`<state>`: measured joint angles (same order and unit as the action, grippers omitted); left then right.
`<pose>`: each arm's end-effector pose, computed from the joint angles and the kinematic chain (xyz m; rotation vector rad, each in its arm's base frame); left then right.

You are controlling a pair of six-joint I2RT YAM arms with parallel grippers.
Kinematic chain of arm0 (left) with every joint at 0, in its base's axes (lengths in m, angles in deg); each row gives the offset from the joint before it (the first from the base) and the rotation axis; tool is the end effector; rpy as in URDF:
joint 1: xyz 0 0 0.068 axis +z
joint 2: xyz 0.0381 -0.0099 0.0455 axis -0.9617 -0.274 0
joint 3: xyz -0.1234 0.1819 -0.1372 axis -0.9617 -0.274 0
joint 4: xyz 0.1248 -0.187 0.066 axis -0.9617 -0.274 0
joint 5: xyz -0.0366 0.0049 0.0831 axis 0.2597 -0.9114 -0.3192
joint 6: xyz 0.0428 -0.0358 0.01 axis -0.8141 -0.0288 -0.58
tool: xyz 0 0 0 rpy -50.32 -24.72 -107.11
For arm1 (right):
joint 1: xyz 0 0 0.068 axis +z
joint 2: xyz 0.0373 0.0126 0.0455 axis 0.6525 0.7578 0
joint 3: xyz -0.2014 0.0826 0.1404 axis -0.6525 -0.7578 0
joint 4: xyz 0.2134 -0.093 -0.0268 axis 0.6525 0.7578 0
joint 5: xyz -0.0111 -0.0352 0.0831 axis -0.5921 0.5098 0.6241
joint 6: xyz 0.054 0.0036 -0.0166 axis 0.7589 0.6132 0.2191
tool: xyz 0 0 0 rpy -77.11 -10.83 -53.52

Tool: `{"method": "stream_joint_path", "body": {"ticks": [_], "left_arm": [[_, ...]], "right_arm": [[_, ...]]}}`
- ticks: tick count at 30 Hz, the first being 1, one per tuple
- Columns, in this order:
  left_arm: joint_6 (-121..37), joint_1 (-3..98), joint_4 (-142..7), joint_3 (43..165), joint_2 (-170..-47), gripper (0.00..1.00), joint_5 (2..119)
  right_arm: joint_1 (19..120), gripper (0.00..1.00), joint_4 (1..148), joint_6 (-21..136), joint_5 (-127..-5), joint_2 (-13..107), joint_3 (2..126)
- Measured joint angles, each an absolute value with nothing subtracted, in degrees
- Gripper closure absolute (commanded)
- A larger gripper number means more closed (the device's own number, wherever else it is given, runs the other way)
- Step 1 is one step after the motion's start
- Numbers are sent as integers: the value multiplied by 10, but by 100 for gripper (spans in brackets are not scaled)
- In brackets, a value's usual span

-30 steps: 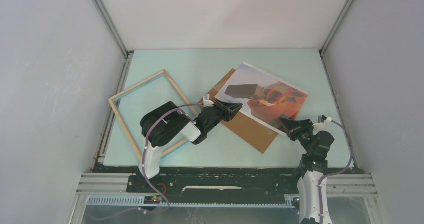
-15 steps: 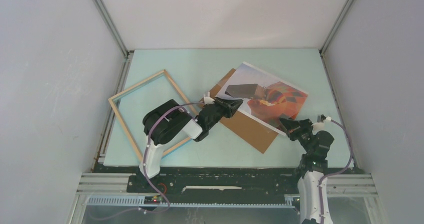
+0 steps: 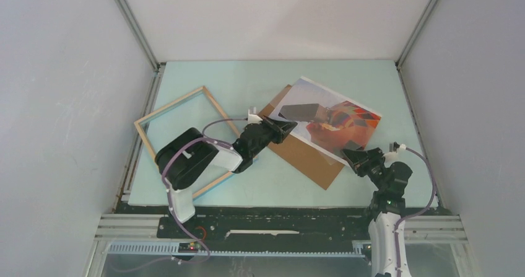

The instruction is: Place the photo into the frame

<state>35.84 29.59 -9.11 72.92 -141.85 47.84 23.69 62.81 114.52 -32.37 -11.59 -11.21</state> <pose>0.2523 -0.2436 0.1611 -0.8322 1.8164 -1.6079 0.1165 -0.0085 0.1643 0.7369 1.7291 1.2069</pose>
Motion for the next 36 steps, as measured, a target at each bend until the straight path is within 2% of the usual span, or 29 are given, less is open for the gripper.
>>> {"method": "stream_joint_path", "body": {"ticks": [5, 9, 14, 20, 27, 32, 36], "left_arm": [[279, 307, -173, 731, -1350, 100, 502], [206, 332, -276, 760, -1334, 100, 527], [113, 367, -411, 814, -1317, 100, 561], [15, 396, -560, 869, -1257, 100, 590], [-64, 453, -691, 872, -1178, 100, 626], [-115, 498, -784, 871, -1103, 100, 635], [-155, 541, -843, 870, -1022, 100, 635]], "right_arm": [[250, 48, 697, 1089, -339, -115, -112], [265, 41, 775, 1031, -367, -86, -109], [271, 31, 803, 982, -372, -74, -97], [288, 29, 867, 941, -393, -116, -56], [312, 29, 890, 882, -407, -100, 38], [370, 31, 870, 846, -444, -4, 72], [472, 31, 834, 813, -500, 124, 129]]}}
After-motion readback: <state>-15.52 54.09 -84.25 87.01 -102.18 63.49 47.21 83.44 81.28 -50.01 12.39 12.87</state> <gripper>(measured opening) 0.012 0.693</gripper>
